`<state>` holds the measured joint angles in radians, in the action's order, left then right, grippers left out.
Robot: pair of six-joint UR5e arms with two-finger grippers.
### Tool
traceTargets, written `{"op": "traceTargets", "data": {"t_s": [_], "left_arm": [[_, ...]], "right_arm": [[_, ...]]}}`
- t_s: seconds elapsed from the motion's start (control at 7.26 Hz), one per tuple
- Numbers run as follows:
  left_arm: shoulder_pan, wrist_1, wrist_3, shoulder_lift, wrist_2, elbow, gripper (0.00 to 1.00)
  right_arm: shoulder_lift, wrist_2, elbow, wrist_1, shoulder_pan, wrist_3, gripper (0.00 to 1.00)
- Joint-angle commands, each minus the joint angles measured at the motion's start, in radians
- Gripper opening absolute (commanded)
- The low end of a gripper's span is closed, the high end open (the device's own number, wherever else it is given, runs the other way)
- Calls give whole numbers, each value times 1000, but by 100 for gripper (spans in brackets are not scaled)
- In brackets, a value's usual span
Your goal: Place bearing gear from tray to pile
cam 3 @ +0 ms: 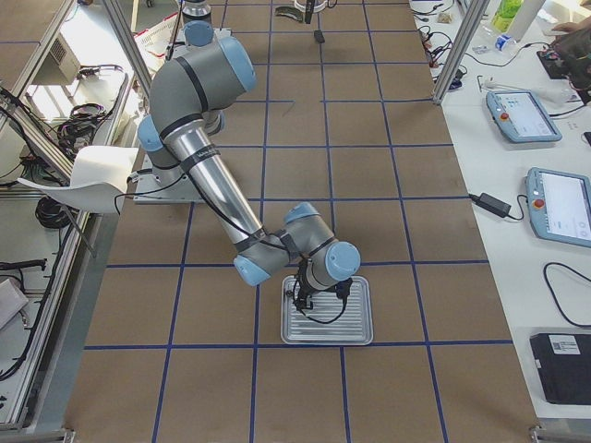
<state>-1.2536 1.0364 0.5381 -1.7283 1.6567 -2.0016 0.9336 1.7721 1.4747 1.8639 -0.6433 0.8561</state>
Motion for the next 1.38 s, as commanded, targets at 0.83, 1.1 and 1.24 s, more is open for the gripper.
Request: {"op": "traceTargets", "data": {"t_s": [0.83,1.1,1.24], "left_arm": [[177,-161,192,-77,14,-72,100],[110,-25,105,-28,14,19,100],[50,128,-34,14,6,99,100]], "right_arm": [[-38,47,-16,-12,1,-3,57],[-38,53,-13,-14,1,-3,55],[-38,53,-13,-14,1,-2,41]]}}
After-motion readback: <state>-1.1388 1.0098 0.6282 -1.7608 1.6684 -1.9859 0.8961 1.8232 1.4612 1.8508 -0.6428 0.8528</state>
